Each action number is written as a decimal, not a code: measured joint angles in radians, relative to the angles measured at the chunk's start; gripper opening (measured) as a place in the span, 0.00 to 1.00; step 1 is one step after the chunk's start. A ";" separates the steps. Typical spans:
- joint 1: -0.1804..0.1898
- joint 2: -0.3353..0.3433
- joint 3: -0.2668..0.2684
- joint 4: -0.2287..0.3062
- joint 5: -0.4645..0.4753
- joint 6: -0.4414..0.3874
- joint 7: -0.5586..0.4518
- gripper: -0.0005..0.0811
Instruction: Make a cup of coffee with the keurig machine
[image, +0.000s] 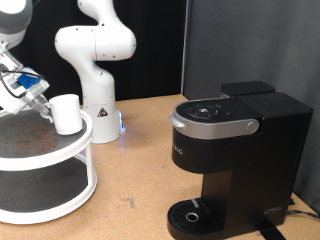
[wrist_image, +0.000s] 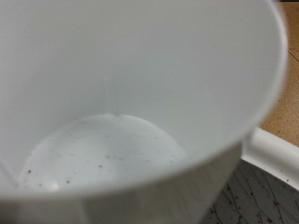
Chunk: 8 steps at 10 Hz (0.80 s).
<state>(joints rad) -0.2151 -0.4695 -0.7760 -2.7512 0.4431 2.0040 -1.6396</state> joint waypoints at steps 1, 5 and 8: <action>0.000 -0.008 0.001 0.010 0.000 -0.026 0.019 0.10; -0.001 -0.072 0.051 0.057 0.020 -0.090 0.175 0.10; -0.003 -0.086 0.091 0.068 -0.024 -0.113 0.217 0.10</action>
<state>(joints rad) -0.2180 -0.5553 -0.6848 -2.6834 0.4195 1.8907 -1.4230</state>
